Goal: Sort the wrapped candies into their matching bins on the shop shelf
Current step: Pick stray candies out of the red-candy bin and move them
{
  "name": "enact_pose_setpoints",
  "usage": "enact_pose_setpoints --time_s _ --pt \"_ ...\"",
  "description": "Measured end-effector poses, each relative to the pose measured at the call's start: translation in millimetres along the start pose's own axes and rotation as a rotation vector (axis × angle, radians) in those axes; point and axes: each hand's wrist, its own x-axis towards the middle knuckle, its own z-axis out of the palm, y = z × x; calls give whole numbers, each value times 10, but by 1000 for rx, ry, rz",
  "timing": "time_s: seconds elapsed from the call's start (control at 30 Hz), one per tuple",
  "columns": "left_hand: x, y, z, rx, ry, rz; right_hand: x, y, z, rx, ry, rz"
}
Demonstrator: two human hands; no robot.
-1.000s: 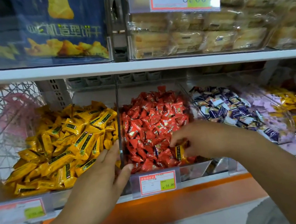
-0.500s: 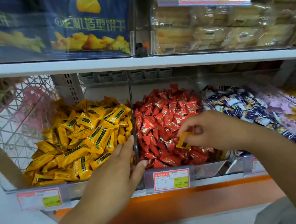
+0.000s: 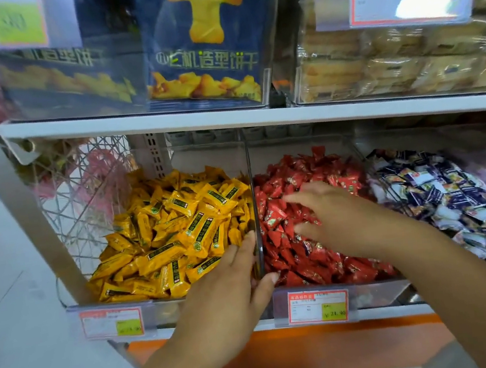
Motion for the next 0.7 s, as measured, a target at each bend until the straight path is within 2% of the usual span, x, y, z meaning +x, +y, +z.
enact_pose_setpoints --time_s 0.1,0.17,0.33,0.43,0.5,0.57,0.7 --pt "5 -17 8 10 -18 -14 -98 146 26 -160 -261 244" --pt "12 -20 14 9 -27 -19 -81 147 140 -145 -307 261" --pt "13 -17 1 -13 -44 -29 140 106 494 177 -109 116" --pt "9 -41 5 -37 -37 -18 248 109 459 480 102 37" --pt "11 -45 13 -44 -33 -11 307 104 313 573 194 -4" --pt "10 -43 21 -49 -25 -9 308 93 105 525 137 -7" --pt "15 -57 21 -66 -36 10 24 185 -283 169 -66 84"
